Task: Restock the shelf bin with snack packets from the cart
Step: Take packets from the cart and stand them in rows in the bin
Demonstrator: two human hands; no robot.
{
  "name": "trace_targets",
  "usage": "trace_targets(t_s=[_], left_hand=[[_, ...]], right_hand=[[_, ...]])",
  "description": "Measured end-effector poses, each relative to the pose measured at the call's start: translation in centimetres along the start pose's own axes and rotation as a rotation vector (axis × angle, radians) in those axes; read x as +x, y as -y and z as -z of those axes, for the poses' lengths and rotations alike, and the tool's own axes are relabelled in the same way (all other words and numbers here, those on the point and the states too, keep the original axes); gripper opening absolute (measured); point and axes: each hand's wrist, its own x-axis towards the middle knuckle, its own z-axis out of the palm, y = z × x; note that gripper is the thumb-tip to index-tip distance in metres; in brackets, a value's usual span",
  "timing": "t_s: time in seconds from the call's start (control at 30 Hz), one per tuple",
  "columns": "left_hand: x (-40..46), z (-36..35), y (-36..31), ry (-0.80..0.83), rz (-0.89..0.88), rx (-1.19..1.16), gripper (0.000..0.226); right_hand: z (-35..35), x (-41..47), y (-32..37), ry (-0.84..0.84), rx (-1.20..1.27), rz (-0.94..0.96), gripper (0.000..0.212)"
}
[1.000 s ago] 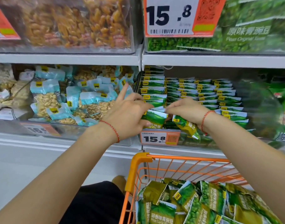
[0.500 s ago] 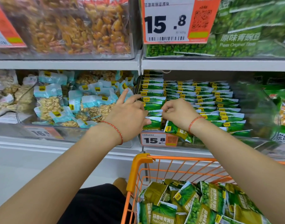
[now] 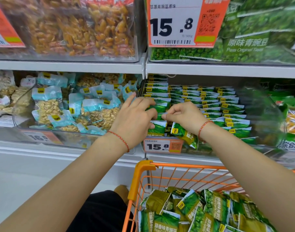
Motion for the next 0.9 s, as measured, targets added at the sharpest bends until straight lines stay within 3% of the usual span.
trace_targets(t_s=[0.1, 0.17, 0.33, 0.5, 0.67, 0.77, 0.9], left_hand=[[0.0, 0.5, -0.8, -0.009, 0.027, -0.036, 0.055], [0.2, 0.8, -0.7, 0.077, 0.079, -0.011, 0.070], [0.7, 1.3, -1.0, 0.245, 0.034, 0.038, 0.055], [1.4, 1.8, -0.7, 0.400, 0.080, -0.066, 0.057], [2.7, 2.8, -1.1, 0.279, 0.117, -0.131, 0.081], [2.9, 1.7, -1.2, 0.303, 0.142, 0.013, 0.080], [2.5, 0.7, -1.0, 0.379, 0.131, 0.167, 0.072]], right_hand=[[0.4, -0.4, -0.1, 0.036, 0.064, -0.027, 0.014], [0.6, -0.7, -0.2, 0.003, 0.111, -0.030, 0.009], [0.0, -1.0, -0.2, -0.033, -0.070, -0.023, 0.006], [-0.5, -1.4, 0.1, -0.088, -0.101, 0.063, 0.010], [-0.5, -1.2, 0.0, -0.047, -0.104, 0.020, 0.017], [-0.6, -1.0, -0.1, -0.016, -0.133, -0.019, 0.008], [1.0, -1.1, -0.4, -0.071, -0.010, -0.135, 0.016]])
